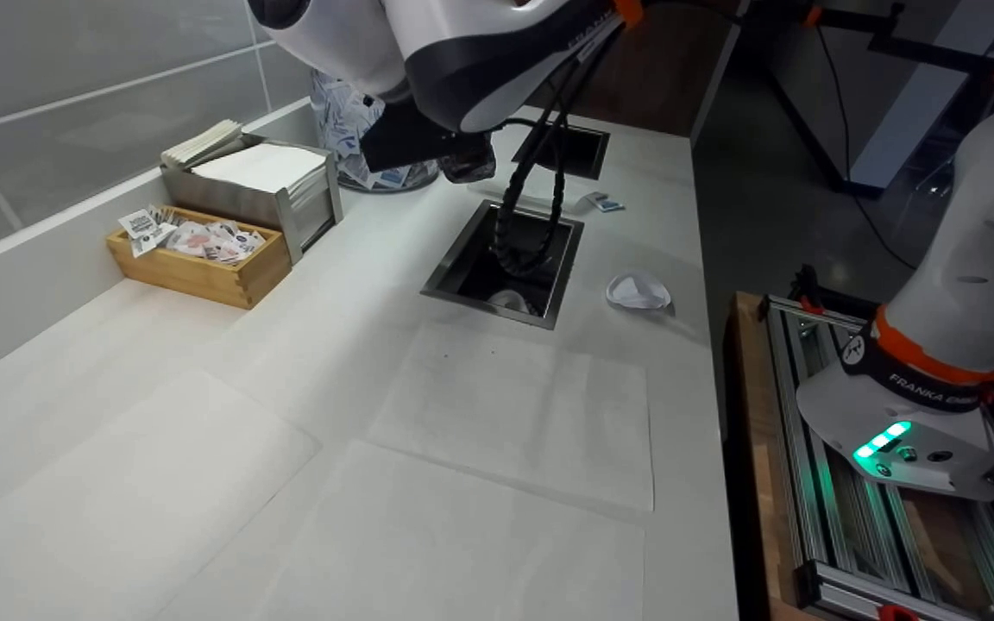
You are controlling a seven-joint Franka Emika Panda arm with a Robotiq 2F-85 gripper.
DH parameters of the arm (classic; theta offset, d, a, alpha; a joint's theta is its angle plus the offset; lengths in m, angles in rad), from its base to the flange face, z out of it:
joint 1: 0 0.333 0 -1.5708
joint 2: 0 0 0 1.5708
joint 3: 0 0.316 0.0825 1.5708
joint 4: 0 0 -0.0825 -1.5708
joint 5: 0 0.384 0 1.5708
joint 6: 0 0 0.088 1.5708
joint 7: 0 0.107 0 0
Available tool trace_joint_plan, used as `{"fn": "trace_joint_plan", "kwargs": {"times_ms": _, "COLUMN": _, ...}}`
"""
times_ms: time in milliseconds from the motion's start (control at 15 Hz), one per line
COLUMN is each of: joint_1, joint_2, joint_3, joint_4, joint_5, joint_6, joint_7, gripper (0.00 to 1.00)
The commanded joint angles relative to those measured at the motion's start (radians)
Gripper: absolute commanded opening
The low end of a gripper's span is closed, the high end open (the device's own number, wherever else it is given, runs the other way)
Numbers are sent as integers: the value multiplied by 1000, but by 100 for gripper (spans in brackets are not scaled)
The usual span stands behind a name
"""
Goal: Empty the blue packet into the garbage shoot
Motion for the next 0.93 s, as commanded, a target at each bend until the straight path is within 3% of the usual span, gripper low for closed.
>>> {"fn": "trace_joint_plan", "kwargs": {"times_ms": 0, "joint_1": -29, "joint_2": -50, "joint_3": -12, "joint_4": -38, "joint_5": 157, "joint_6": 141, "joint_7": -56, "gripper": 0}}
{"fn": "trace_joint_plan", "kwargs": {"times_ms": 267, "joint_1": -48, "joint_2": -36, "joint_3": -51, "joint_4": -21, "joint_5": 290, "joint_6": 297, "joint_7": -121, "gripper": 0}}
{"fn": "trace_joint_plan", "kwargs": {"times_ms": 867, "joint_1": -49, "joint_2": 2, "joint_3": -138, "joint_4": 2, "joint_5": 520, "joint_6": 401, "joint_7": -279, "gripper": 0}}
